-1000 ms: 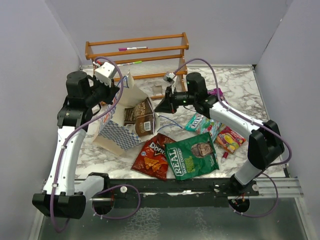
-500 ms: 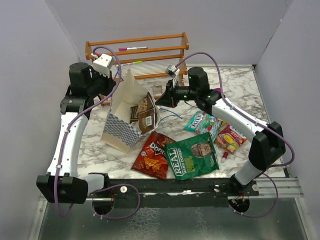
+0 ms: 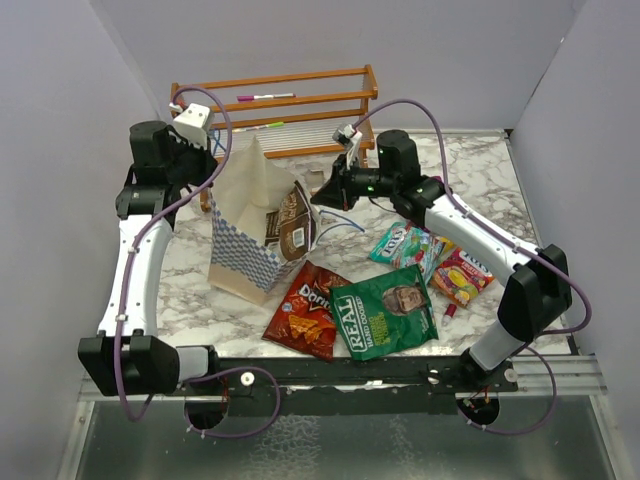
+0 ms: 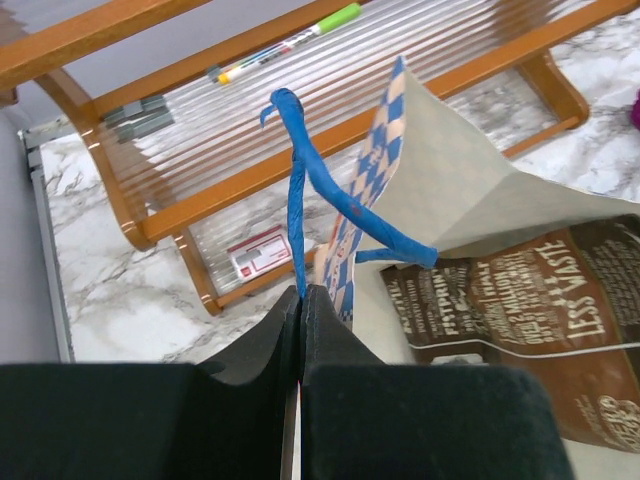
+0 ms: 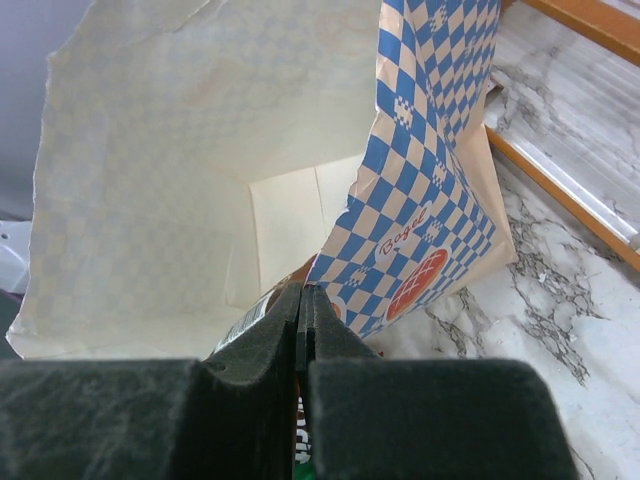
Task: Place the snacks into the paper bag
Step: Adjust the paper bag at the center of the board.
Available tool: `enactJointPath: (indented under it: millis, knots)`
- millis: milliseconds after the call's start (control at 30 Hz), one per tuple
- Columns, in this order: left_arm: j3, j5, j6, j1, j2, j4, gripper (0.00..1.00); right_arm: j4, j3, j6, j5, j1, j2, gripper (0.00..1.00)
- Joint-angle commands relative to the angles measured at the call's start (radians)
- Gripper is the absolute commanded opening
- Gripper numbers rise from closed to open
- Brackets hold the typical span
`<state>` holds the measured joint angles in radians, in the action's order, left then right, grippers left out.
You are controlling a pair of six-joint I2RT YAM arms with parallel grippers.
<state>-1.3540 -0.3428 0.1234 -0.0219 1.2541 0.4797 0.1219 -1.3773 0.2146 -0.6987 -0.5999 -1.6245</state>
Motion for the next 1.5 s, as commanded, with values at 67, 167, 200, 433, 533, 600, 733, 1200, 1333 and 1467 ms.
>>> enactJointPath:
  millis: [67, 167, 200, 433, 533, 600, 733, 1200, 1333, 1467]
  knots:
    - [-0.043, 0.021, 0.015, -0.04, 0.059, -0.005, 0.0, 0.005, -0.075, 0.042, 0.057, 0.005, 0.033, 0.01]
    - [-0.052, 0.015, 0.022, -0.044, 0.076, -0.007, 0.0, 0.004, -0.075, 0.052, 0.056, 0.005, 0.03, 0.01]
    - [-0.055, 0.011, 0.026, -0.044, 0.082, -0.003, 0.0, 0.004, -0.076, 0.052, 0.056, 0.005, 0.026, 0.01]
    - [-0.078, 0.035, 0.055, -0.048, 0.121, 0.009, 0.0, -0.016, -0.088, 0.089, 0.015, 0.0, -0.042, 0.01]
    - [-0.098, 0.053, 0.068, -0.054, 0.132, 0.014, 0.0, -0.015, -0.114, 0.094, 0.001, -0.007, -0.078, 0.01]
    - [-0.107, 0.06, 0.078, -0.06, 0.134, 0.013, 0.0, -0.015, -0.133, 0.094, -0.003, -0.011, -0.096, 0.02]
    - [-0.122, 0.06, 0.092, -0.068, 0.142, 0.032, 0.09, -0.004, -0.175, 0.097, -0.014, -0.013, -0.127, 0.07]
    - [-0.111, 0.0, 0.082, -0.074, 0.048, 0.107, 0.58, 0.015, -0.267, 0.103, -0.022, -0.024, -0.201, 0.1]
    - [-0.122, -0.004, 0.1, -0.075, 0.023, 0.169, 0.68, 0.015, -0.281, 0.107, -0.037, -0.035, -0.223, 0.1]
    - [-0.155, -0.024, 0.13, -0.075, 0.009, 0.246, 0.73, 0.017, -0.289, 0.108, -0.038, -0.04, -0.234, 0.1]
